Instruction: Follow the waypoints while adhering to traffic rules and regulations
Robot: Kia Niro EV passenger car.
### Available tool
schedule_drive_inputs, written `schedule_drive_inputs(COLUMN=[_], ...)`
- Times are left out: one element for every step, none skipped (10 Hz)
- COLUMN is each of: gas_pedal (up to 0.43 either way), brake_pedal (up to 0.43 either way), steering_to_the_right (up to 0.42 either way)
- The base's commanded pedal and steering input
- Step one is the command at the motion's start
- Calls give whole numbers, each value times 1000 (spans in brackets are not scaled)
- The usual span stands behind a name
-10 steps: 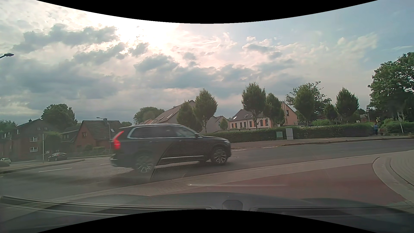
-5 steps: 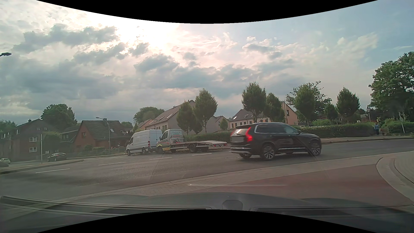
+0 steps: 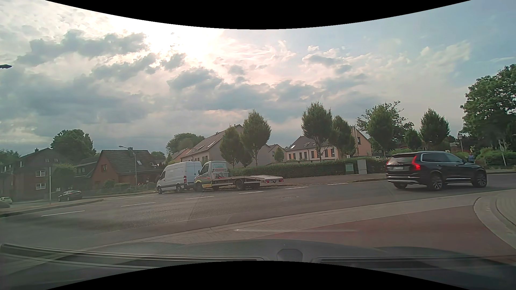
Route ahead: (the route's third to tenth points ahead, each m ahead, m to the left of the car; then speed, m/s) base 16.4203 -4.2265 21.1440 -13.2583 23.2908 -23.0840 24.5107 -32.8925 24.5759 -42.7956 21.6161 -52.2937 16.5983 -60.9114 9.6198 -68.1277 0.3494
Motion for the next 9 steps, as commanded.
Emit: schedule_drive_inputs(gas_pedal=[0, 0, 0, 0, 0, 0, 0, 0, 0], brake_pedal=[24, 37, 49, 79, 85, 91, 110, 116, 128], steering_to_the_right=[-4, -4, -4, -4, -4, -4, -4, -5, -4])
